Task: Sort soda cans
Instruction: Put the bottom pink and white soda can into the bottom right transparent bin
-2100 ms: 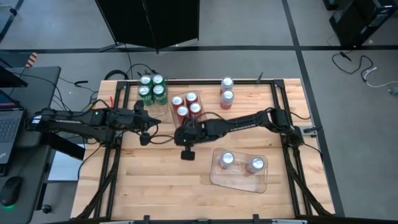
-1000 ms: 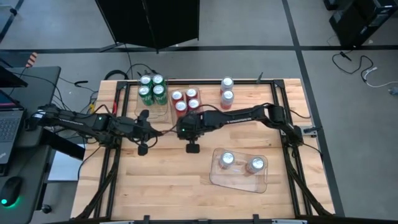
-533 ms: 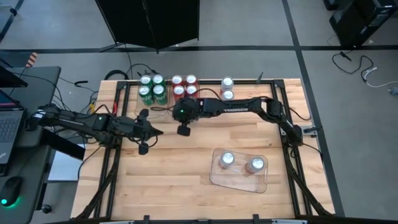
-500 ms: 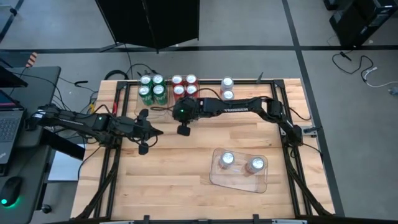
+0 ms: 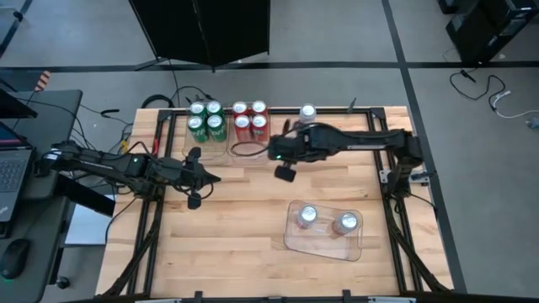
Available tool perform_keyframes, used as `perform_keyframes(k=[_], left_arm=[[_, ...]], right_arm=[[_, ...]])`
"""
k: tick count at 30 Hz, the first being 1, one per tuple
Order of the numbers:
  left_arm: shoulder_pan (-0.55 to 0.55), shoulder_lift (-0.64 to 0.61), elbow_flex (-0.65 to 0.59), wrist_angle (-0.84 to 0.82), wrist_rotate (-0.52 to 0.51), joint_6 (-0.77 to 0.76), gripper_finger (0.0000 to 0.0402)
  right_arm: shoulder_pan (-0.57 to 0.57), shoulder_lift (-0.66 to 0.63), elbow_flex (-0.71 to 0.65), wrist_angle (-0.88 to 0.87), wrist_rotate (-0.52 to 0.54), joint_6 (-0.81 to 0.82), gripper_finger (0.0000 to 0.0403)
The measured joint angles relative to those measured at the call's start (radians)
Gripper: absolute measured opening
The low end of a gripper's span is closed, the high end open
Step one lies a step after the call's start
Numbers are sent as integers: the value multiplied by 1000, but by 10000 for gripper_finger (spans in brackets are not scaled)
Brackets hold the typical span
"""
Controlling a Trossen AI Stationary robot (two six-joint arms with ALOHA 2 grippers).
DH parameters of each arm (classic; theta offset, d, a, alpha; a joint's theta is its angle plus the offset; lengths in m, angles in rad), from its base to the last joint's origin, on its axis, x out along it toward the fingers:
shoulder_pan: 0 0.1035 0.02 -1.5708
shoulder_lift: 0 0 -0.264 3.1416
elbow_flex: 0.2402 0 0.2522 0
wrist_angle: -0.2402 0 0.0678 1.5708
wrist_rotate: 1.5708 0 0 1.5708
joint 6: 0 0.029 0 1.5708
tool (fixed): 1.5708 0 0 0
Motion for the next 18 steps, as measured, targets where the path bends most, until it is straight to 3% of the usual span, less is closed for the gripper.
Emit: perform_keyframes(k=[6,14,18], left_arm=[[0,0,0,0,6,4,0],[0,0,0,5,9,31,0],[0,0,0,22,9,30,0]], right_arm=[[-30,-180,-237,117,15,77,24],[-55,-493,-765,666,-8,109,1],[-55,-593,-960,956,105,105,6]])
